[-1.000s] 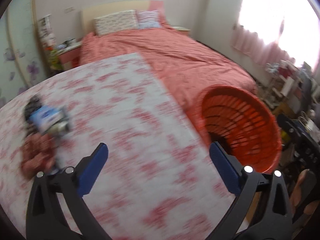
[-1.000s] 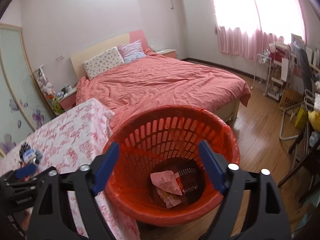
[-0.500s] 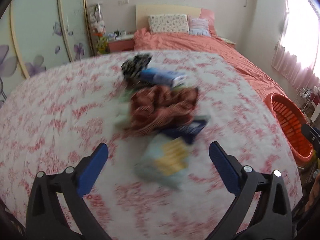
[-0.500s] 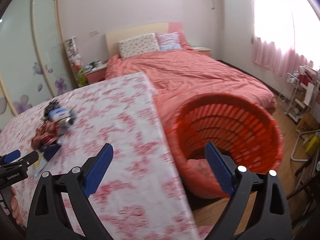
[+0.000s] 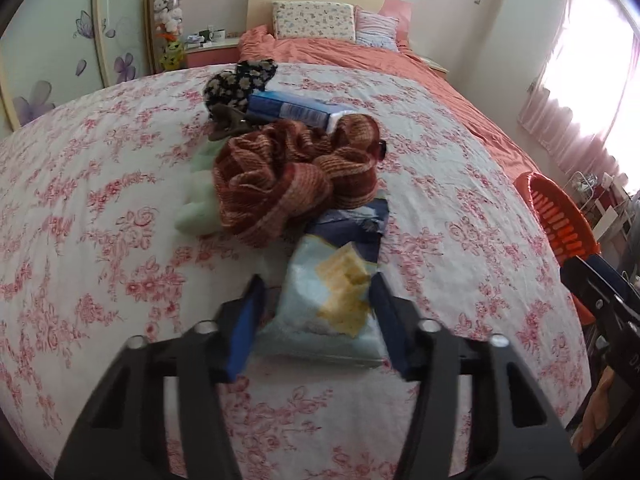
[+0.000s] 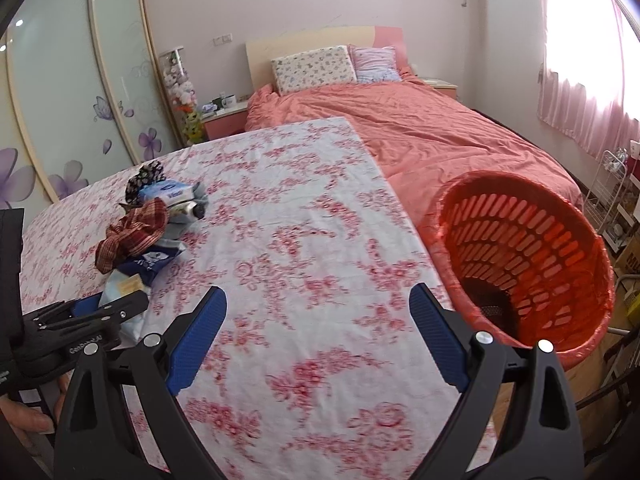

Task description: Collect trash

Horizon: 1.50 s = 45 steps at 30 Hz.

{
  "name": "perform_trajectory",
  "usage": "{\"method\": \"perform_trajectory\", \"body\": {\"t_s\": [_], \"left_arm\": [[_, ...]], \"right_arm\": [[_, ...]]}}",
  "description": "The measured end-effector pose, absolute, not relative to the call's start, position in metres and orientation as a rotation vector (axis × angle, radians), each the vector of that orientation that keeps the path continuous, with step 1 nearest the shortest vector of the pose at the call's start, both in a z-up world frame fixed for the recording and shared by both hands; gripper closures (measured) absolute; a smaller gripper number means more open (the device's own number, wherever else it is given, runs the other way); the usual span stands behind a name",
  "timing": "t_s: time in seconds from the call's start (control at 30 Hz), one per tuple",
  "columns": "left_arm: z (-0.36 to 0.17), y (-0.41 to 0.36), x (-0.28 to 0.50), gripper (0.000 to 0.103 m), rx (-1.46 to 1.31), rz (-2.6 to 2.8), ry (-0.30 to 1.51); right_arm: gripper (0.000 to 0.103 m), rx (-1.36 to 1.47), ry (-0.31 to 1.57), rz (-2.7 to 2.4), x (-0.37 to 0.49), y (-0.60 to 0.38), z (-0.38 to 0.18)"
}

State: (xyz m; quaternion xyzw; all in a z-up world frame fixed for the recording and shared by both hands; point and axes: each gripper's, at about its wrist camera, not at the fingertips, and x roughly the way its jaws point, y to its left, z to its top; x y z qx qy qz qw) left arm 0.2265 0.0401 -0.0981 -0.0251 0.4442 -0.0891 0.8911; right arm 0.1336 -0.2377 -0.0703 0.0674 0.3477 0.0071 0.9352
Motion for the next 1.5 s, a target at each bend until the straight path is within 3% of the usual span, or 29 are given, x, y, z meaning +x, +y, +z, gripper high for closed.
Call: {"method": "perform_trajectory", "body": {"t_s": [0.27, 0.43, 0.5, 0.57, 0.63, 0.77, 0.83, 1.03, 1.07, 1.1, 1.13, 1.23, 1.5], "left_arm": [[-0.095, 0.083, 0.220, 0.071, -0.120, -0.184, 0.921], [-0.087, 0.103, 0.217, 0.095, -0.128, -0.140, 0.900], [-0.086, 0.109, 0.220, 0.095, -0.145, -0.148, 0.906], [-0.087, 0.111, 0.222, 0.092, -0.168, -0.147, 0.912], [-0.086, 0.112, 0.222, 0.064, -0.206, -0.160, 0.910], [-0.076, 0.111, 0.217, 0.053, -0.216, -0.161, 0.858], [-0.069, 0.106, 0.218, 0.042, -0.202, -0.150, 0.830], [-0.065, 0.082, 0.251, 0.042, -0.139, -0.141, 0.851], [-0.066, 0.078, 0.257, 0.043, -0.127, -0.143, 0.857], [-0.068, 0.073, 0.262, 0.058, -0.111, -0.147, 0.863], [-0.069, 0.072, 0.264, 0.081, -0.105, -0.152, 0.868], [-0.061, 0.074, 0.261, 0.090, -0.112, -0.178, 0.844], [-0.042, 0.112, 0.243, 0.092, -0.132, -0.114, 0.780]], "right_arm": [[0.011, 0.113, 0.723, 0.074, 0.144, -0.209, -0.074], [0.011, 0.081, 0.719, 0.115, 0.148, -0.189, -0.073], [0.011, 0.069, 0.718, 0.121, 0.149, -0.184, -0.073], [0.011, 0.070, 0.724, 0.122, 0.149, -0.183, -0.074], [0.011, 0.072, 0.726, 0.120, 0.148, -0.185, -0.075], [0.011, 0.063, 0.721, 0.102, 0.146, -0.191, -0.074], [0.011, 0.071, 0.720, 0.093, 0.147, -0.196, -0.074], [0.011, 0.088, 0.721, 0.084, 0.147, -0.203, -0.074], [0.011, 0.086, 0.722, 0.084, 0.147, -0.203, -0.074], [0.011, 0.084, 0.723, 0.083, 0.146, -0.204, -0.074], [0.011, 0.082, 0.724, 0.083, 0.146, -0.204, -0.075], [0.011, 0.078, 0.725, 0.087, 0.146, -0.203, -0.075], [0.011, 0.059, 0.721, 0.150, 0.146, -0.174, -0.071]]}}
